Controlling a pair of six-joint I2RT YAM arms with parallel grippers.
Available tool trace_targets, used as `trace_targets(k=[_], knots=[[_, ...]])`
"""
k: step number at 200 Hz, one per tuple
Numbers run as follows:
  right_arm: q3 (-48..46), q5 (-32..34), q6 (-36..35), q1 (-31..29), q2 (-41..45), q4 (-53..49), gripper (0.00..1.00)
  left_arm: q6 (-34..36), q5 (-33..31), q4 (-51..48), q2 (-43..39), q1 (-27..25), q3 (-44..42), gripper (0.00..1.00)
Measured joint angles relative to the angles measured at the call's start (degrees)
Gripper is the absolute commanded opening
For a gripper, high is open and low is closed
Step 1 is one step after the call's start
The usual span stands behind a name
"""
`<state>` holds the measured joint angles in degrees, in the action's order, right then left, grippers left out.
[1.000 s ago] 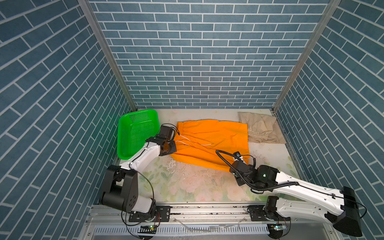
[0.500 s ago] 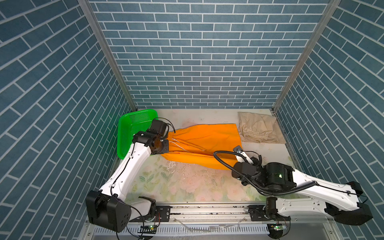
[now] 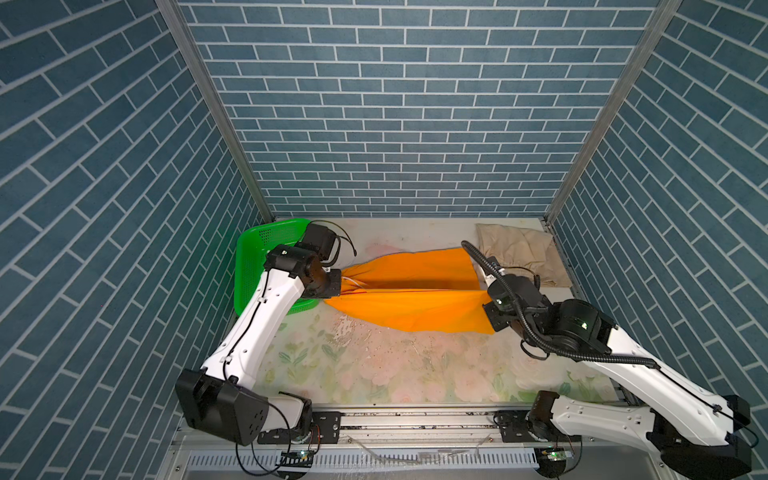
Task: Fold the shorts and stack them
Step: 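Lift the leg edge with the right gripper and fold it over toward the beige shorts, then lay the folded edge down beside the beige shorts and open the right gripper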
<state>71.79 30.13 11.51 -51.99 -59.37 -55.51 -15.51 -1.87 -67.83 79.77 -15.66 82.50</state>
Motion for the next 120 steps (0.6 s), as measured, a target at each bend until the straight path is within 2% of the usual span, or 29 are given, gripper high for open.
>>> trace_targets(k=[28, 58, 89, 120], knots=[[2.58, -11.87, -7.17, 11.8, -8.07, 3.63, 0.0, 1.46, -0.52, -1.01, 7.21, 1.68, 5.84, 0.07], [7.96, -22.16, -13.25, 20.65, -19.89, 6.1, 0.0, 2.62, -1.55, -2.64, 15.82, 3.41, 11.85, 0.07], [15.04, -29.33, -18.1, 26.95, -30.82, 6.88, 0.0, 3.45, -2.1, -5.2, 26.18, 3.76, 20.15, 0.07], [21.24, -34.27, -21.66, 30.53, -40.87, 7.37, 0.0, 3.8, -3.8, -8.11, 35.89, 3.96, 29.73, 0.07]])
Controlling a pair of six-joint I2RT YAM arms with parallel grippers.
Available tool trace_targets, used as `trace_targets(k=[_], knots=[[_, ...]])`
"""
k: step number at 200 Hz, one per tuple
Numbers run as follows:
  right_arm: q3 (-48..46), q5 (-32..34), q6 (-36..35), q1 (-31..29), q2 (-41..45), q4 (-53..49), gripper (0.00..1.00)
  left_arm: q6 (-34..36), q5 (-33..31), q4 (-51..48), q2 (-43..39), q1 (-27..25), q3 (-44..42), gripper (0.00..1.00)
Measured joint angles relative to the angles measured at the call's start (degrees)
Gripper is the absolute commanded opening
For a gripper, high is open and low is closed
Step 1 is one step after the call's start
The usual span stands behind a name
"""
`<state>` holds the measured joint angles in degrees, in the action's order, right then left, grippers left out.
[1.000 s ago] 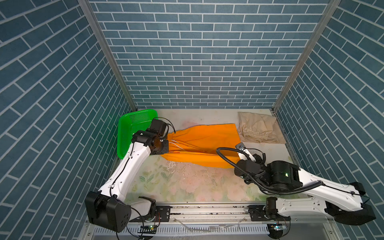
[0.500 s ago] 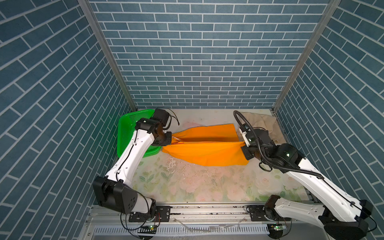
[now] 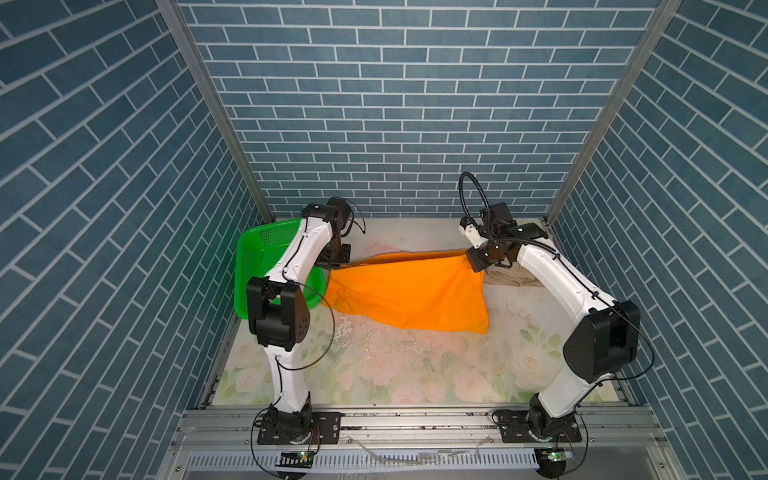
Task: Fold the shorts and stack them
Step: 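Lay the folded edge down beside the beige shorts and open the right gripper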
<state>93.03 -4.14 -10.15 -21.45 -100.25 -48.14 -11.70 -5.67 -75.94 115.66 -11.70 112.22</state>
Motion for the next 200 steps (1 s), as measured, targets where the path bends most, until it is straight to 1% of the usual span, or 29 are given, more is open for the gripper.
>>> trace_targets(k=[19, 24, 27, 32, 40, 55, 61, 63, 64, 67, 85, 113, 124, 140, 164, 174, 200], knots=[[3.98, -2.14, -1.38, 1.2, -5.88, 0.0, 0.0, 0.04, -1.33, -2.58, 5.62, 0.24, 6.27, 0.08], [4.94, -2.49, -1.77, 1.38, -7.23, 0.07, 0.0, 0.02, -1.77, -3.32, 7.23, 0.33, 8.11, 0.1], [5.44, -2.89, -1.92, 1.49, -8.04, 0.17, 0.0, 0.07, -2.05, -3.76, 8.15, 0.37, 9.09, 0.13], [6.23, -3.41, -2.12, 1.62, -9.31, 0.28, 0.0, 0.15, -2.58, -4.44, 9.55, 0.46, 10.69, 0.19], [7.41, -4.17, -2.34, 1.79, -11.26, 0.24, 0.01, 0.57, -3.63, -5.51, 11.69, 0.66, 12.96, 0.39], [9.53, -4.94, -2.38, 2.29, -14.75, 0.2, 0.23, 0.59, -5.81, -7.45, 14.62, 1.31, 15.93, 0.62], [10.16, -5.11, -2.27, 2.51, -15.96, 0.24, 0.3, 0.74, -6.71, -8.2, 15.45, 1.73, 16.55, 0.78], [10.38, -5.11, -2.6, 2.62, -16.33, 0.22, 0.32, 0.5, -6.86, -8.31, 15.58, 1.84, 16.68, 0.91], [10.45, -5.11, -2.69, 2.64, -16.46, 0.24, 0.33, 0.28, -7.08, -8.44, 15.76, 1.92, 16.76, 0.95], [10.75, -5.25, -2.36, 2.8, -17.2, 0.26, 0.36, 0.83, -7.52, -8.9, 16.06, 2.14, 17.0, 0.99], [11.5, -5.81, -2.8, 3.3, -19.69, 0.81, 0.53, 0.37, -8.94, -10.34, 16.59, 3.26, 17.68, 1.0], [10.91, -8.07, -0.9, 3.8, -19.63, 3.13, 0.68, 0.44, -9.31, -11.28, 16.57, 3.91, 20.04, 1.0], [8.85, -8.72, 0.76, 4.04, -17.94, 5.57, 0.71, 0.52, -8.04, -10.95, 16.37, 3.82, 20.79, 1.0], [3.89, -9.9, 3.89, 4.61, -13.33, 7.48, 0.74, 0.66, -5.14, -9.22, 14.84, 3.8, 20.31, 1.0], [-7.26, -12.55, 10.62, 6.97, -2.82, 9.6, 0.75, 0.81, 2.19, -4.61, 9.51, 4.09, 16.28, 1.0], [-12.26, -13.25, 13.25, 7.89, 1.38, 10.14, 0.75, 0.83, 4.96, -3.54, 7.89, 4.28, 15.91, 1.0], [-25.57, -14.8, 18.75, 8.7, 7.82, 12.94, 0.76, 0.83, 9.46, -1.27, 6.45, 4.7, 16.17, 1.0]])
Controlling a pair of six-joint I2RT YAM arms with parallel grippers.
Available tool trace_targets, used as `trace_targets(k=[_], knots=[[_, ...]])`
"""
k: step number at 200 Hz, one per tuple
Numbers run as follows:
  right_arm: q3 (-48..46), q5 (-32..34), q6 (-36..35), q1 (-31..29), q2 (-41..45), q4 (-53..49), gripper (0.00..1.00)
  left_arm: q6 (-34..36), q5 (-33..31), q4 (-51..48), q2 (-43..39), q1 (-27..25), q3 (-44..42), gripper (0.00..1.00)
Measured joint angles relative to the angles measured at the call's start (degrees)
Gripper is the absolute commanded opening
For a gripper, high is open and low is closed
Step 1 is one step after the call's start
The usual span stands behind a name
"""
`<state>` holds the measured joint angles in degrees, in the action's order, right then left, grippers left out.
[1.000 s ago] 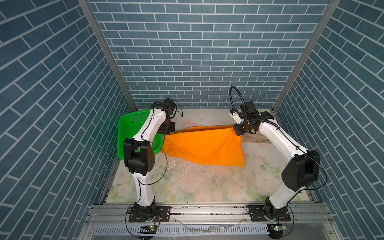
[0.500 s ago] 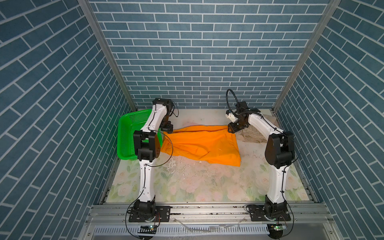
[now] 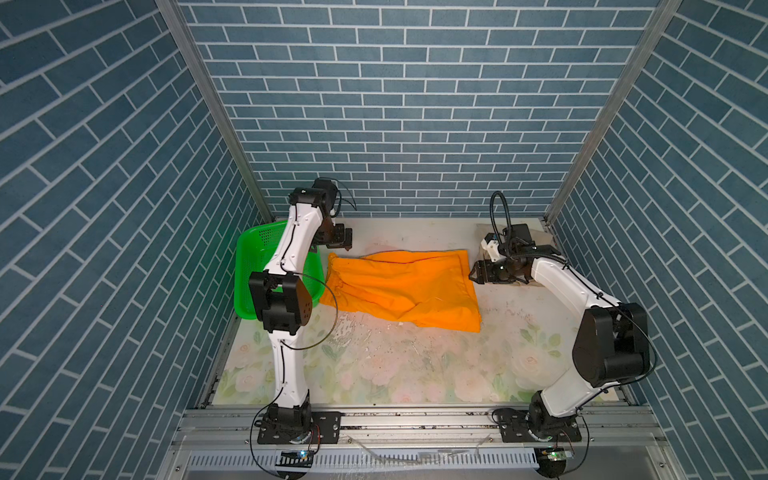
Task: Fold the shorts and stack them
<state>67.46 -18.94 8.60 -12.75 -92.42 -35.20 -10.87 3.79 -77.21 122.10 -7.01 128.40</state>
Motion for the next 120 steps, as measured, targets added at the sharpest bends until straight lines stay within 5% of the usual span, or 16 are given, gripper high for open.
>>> trace_targets(k=[34, 82, 110, 120], knots=[[-12.0, -2.03, 4.61, -0.5, 0.5, 3.15, 0.77, -0.42, 6.49, 5.7, -2.58, 0.17, -6.49, 1.0], [-16.79, -5.27, 8.02, -0.52, 0.5, 10.99, 0.73, -0.92, 10.1, 10.8, -8.94, 0.17, -15.58, 1.0], [-20.24, -8.13, 10.56, -0.52, 0.0, 16.13, 0.47, -0.96, 10.86, 12.9, -12.26, 0.17, -21.4, 1.0], [-20.72, -8.96, 11.98, -0.5, -0.44, 17.62, 0.29, -0.98, 10.91, 13.38, -12.72, 0.17, -22.64, 1.0]])
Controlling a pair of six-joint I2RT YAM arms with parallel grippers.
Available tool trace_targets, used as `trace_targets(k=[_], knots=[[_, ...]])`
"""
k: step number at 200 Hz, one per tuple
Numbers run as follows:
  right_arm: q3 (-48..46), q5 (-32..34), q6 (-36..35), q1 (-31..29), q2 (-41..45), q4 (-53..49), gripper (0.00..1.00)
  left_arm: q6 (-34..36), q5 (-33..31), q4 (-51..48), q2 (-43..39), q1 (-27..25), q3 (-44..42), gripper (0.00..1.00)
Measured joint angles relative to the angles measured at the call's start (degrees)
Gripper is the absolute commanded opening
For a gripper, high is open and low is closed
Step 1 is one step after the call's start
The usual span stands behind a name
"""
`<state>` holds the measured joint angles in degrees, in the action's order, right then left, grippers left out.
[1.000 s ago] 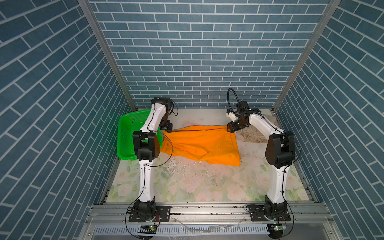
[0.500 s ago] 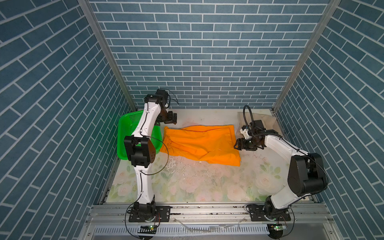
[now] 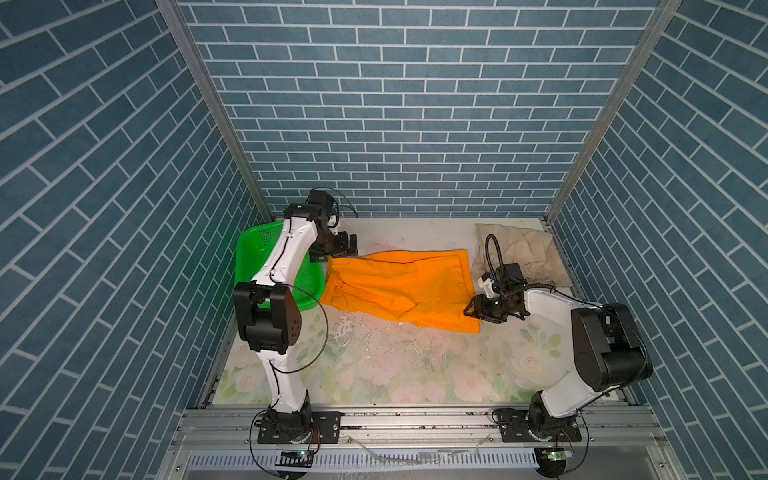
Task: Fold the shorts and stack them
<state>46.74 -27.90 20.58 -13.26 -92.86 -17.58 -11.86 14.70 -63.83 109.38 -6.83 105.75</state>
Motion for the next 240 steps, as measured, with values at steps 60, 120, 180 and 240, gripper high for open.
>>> trace_targets(k=[60, 120, 180, 240], knots=[[-2.73, -0.74, 3.28, 1.81, 1.97, -1.84, 0.0, -0.11, 0.31, 1.84, -0.79, 0.0, -2.05, 1.0], [-8.37, 4.85, 7.32, 8.26, 18.34, -16.59, 0.49, -0.28, 1.25, 2.54, -7.89, -1.29, -9.79, 1.0], [1.36, 10.84, 2.73, 9.42, 25.83, -19.65, 0.55, 2.95, 4.59, 9.66, -3.8, -1.66, -12.0, 1.0], [17.64, 8.02, -7.96, 9.4, -0.48, -8.46, 0.56, 5.31, 8.85, 16.17, -1.14, -1.66, -13.16, 1.0]])
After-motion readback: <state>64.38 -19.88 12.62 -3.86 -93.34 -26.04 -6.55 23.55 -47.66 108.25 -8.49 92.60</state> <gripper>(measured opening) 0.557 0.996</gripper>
